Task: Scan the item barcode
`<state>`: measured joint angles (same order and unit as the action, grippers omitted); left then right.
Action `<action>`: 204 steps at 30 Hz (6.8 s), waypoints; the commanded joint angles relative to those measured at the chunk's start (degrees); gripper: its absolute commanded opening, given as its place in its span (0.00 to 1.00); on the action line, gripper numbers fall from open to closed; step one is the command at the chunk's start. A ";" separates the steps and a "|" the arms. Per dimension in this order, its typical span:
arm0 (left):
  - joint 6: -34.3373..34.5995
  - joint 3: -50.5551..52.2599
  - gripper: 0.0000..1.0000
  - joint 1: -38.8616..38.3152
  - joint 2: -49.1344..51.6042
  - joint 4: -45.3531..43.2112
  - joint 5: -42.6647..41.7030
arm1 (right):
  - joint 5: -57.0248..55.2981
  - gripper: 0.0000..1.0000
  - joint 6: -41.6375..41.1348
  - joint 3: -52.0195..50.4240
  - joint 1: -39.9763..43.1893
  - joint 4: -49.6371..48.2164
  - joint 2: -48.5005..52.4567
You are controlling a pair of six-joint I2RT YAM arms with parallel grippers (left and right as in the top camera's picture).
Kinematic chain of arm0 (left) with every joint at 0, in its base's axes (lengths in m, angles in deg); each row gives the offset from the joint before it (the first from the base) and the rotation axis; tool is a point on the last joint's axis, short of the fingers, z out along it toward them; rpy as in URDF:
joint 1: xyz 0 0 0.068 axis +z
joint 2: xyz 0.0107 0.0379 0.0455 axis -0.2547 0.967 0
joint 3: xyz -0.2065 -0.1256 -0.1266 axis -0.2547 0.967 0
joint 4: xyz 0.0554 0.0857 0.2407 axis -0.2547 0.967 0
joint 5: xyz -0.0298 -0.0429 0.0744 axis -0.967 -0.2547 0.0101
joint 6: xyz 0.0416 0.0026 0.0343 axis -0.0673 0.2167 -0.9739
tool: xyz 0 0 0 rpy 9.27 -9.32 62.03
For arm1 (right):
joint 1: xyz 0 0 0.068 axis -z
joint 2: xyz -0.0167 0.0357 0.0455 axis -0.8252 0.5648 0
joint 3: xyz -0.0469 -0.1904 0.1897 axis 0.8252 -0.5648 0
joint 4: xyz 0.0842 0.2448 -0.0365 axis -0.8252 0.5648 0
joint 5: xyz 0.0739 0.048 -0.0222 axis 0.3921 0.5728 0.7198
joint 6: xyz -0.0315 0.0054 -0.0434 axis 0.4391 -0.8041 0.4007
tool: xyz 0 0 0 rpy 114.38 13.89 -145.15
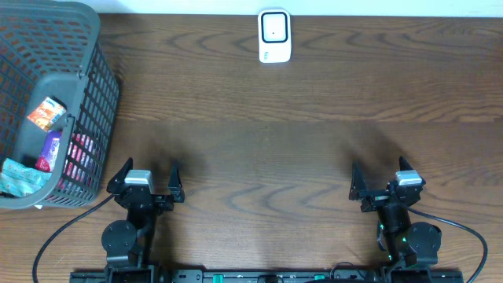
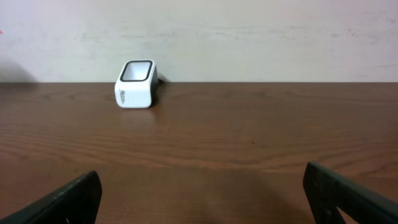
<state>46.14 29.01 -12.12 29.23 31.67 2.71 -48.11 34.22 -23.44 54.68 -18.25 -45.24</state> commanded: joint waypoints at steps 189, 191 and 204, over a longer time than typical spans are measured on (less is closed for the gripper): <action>22.58 -94.92 0.07 -28.39 84.83 51.95 11.98 | 0.35 0.99 -0.57 -0.04 -0.24 0.24 -0.20; 24.15 -94.92 0.07 -30.97 89.26 51.69 13.86 | 0.35 0.99 -0.57 -0.04 -0.24 0.24 -0.20; 30.60 -94.92 0.07 -38.69 112.34 45.81 8.39 | 0.35 0.99 -0.57 -0.04 -0.24 0.24 -0.20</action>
<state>75.61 -65.69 -49.57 141.07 78.58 13.90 -48.11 34.22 -23.44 54.68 -18.25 -45.20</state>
